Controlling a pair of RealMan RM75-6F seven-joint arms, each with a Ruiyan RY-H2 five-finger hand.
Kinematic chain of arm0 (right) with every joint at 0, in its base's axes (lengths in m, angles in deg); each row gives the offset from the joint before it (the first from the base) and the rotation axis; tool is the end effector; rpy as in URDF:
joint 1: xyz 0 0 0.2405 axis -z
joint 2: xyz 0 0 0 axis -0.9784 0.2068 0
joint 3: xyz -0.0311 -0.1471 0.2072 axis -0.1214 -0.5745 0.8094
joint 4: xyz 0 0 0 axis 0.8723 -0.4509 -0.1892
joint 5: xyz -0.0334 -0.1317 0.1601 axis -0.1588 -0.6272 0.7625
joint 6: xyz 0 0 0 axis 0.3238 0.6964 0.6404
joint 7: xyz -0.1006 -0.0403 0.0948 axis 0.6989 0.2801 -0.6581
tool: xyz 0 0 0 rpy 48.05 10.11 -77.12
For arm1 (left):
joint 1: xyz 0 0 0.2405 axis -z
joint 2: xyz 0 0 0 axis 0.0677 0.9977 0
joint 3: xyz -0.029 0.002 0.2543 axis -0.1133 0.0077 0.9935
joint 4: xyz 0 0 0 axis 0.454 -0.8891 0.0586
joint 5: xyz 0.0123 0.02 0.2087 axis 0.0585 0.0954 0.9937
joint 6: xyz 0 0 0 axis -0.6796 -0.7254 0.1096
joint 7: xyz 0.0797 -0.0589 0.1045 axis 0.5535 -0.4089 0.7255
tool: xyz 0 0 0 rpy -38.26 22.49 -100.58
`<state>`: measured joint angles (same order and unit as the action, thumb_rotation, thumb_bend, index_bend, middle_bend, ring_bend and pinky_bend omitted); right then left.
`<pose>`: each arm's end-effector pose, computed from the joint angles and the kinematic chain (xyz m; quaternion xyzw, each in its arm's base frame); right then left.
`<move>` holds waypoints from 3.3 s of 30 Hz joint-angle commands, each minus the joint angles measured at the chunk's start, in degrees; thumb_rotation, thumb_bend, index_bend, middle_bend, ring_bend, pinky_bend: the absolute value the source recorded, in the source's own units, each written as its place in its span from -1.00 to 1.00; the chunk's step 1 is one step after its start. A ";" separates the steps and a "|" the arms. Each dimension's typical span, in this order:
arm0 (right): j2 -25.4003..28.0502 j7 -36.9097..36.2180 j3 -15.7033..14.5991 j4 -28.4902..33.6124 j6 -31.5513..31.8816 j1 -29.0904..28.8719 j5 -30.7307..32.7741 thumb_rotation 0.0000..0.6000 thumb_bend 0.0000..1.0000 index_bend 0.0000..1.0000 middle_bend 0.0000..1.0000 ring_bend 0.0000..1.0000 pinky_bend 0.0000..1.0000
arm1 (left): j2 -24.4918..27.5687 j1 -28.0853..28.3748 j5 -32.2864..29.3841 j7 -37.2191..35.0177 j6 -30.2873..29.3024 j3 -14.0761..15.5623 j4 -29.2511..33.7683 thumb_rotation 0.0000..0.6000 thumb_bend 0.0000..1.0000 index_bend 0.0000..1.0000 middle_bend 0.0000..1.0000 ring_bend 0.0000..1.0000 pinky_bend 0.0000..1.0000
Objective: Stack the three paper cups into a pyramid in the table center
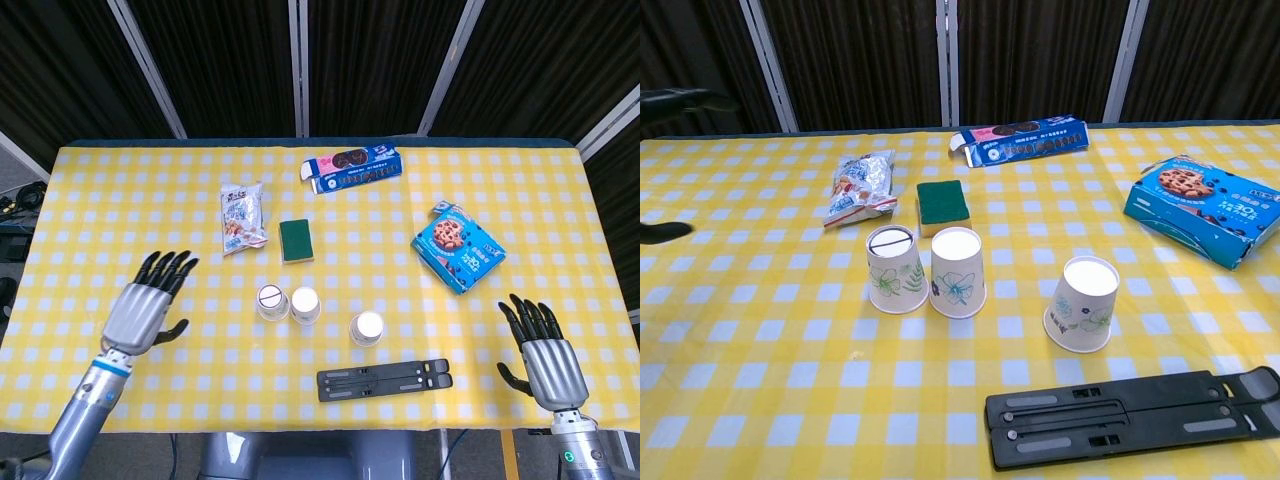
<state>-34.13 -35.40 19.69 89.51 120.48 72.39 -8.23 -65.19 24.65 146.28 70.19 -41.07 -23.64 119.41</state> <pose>-0.2877 -0.1756 0.1101 0.6417 -0.3771 0.3719 0.5547 -0.1953 0.2310 0.0840 -0.6929 -0.3441 -0.3959 0.4947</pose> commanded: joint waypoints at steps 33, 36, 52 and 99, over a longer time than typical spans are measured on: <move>-15.79 33.49 9.20 17.40 -24.86 -27.18 29.56 1.00 -0.54 -0.83 -1.00 -1.00 -1.00 | 8.67 -17.09 14.30 -14.31 -7.63 0.86 -6.01 1.00 -0.44 -1.00 -1.00 -1.00 -1.00; -15.58 34.81 9.29 17.42 -23.39 -27.65 31.68 1.00 -0.54 -0.80 -1.00 -1.00 -1.00 | 8.67 -17.36 14.39 -14.30 -7.25 0.41 -5.97 1.00 -0.45 -1.00 -1.00 -1.00 -1.00; -14.39 39.51 6.06 16.71 -19.24 -29.70 38.24 1.00 -0.50 -0.52 -1.00 -1.00 -1.00 | 8.91 -18.33 15.01 -13.24 -4.46 -1.18 -5.21 1.00 -0.45 -1.00 -1.00 -1.00 -1.00; -19.59 45.66 16.40 24.89 -10.89 -43.39 41.19 1.00 -0.32 -0.19 -0.82 -1.00 -1.00 | 10.31 -19.86 15.21 -17.01 -0.56 -4.36 -5.47 1.00 -0.45 -1.00 -1.00 -1.00 -1.00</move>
<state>-52.96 9.76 35.98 114.79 109.30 29.58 32.31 -54.91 4.83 161.48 53.23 -41.68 -27.98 113.92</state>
